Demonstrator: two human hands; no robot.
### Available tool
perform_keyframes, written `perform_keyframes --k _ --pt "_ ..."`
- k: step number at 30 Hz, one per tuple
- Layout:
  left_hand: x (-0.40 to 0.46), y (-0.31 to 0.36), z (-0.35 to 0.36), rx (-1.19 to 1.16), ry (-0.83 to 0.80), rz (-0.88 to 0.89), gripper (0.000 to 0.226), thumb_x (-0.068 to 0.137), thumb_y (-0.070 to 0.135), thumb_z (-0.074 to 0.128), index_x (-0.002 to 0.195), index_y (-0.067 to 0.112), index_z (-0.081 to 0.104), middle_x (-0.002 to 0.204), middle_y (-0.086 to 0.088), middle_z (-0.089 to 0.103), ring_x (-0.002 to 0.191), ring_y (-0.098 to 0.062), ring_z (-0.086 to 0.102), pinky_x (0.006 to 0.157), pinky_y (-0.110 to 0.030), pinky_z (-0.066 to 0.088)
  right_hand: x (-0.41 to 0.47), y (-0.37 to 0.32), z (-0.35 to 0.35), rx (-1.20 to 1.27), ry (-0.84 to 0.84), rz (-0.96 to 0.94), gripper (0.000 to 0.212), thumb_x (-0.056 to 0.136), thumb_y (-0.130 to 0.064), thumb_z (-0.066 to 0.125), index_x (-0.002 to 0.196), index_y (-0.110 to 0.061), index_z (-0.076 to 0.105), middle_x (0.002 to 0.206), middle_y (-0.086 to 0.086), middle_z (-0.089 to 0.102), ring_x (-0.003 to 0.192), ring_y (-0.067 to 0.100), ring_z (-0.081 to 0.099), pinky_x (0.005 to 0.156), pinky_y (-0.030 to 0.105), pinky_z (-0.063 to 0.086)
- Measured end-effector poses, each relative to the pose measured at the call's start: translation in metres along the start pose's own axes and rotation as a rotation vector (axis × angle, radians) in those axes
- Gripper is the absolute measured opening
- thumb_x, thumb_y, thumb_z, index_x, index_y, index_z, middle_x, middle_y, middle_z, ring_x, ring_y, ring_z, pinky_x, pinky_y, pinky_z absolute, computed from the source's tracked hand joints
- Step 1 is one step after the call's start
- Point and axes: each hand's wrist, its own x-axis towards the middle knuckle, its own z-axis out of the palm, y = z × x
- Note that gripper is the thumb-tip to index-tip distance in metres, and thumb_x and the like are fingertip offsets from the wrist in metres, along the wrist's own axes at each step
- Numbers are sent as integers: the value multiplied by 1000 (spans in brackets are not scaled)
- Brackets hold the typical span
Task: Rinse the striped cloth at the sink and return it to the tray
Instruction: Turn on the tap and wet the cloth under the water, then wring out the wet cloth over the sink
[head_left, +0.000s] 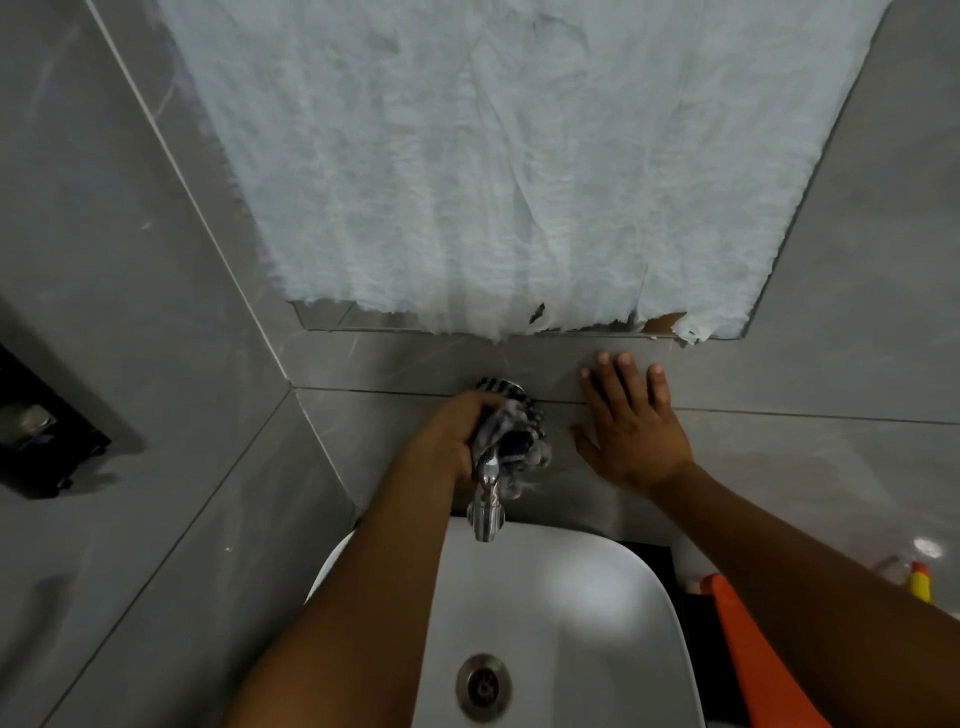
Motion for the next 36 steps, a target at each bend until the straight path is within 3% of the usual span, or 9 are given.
perform_keyframes --k 3,5,10,16,25,29,32,34,36 --pt "7 -2 17 764 361 259 40 84 26 63 115 2 64 109 -17 72 98 -32 69 79 -36 58 1 -2 -1 -6 -24 13 83 83 -51 53 151 -11 28 159 14 21 150 30 3 124 50 -12" --pt "3 -6 25 840 411 353 31 86 24 61 107 1 65 99 -13 72 94 -29 69 81 -33 58 0 -3 -3 -4 -39 22 83 84 -52 51 151 -10 28 159 14 20 152 30 -1 124 50 -13" --pt "-6 -12 -11 36 -96 56 19 86 19 69 93 4 77 78 -9 77 66 -22 73 58 -28 61 -1 -4 -8 13 -54 21 83 86 -51 49 152 -8 24 160 15 17 154 29 -9 124 50 -13" --pt "-22 -83 -36 -118 -172 237 50 78 23 74 122 3 63 104 -19 70 85 -28 71 64 -32 58 1 -3 -16 31 -108 12 86 85 -47 53 153 -7 19 161 16 14 153 31 -12 122 51 -15" --pt "-59 -125 -34 -320 -246 117 31 83 16 63 106 -3 62 80 -19 68 64 -25 67 56 -31 55 2 -17 -40 121 -183 76 94 77 -37 68 152 -2 23 161 25 26 149 41 10 121 56 -5" --pt "-69 -152 -30 -488 -212 78 28 78 18 62 94 -2 75 83 -18 74 73 -27 71 69 -35 61 -5 -51 -76 364 -401 321 81 83 -49 58 151 -12 32 165 20 16 153 38 13 121 55 20" --pt "-82 -160 -25 -630 -414 115 40 79 21 66 110 -6 67 98 -20 74 94 -34 71 85 -41 58 -16 -88 -115 1057 -774 887 83 81 -80 40 121 -11 61 125 17 60 121 32 57 100 40 49" --pt "-85 -164 -26 -682 -433 130 45 92 27 44 112 -4 68 111 -21 70 109 -38 66 96 -45 54 -30 -104 -135 1545 -1059 1302 76 83 -73 51 120 -9 69 114 11 72 112 31 67 101 44 52" --pt "-79 -172 -30 -643 -336 111 51 89 37 45 116 -1 67 116 -22 64 112 -40 61 101 -51 48 -48 -109 -143 1732 -1140 1339 52 86 -56 64 116 -16 74 113 12 77 109 32 71 100 51 54"
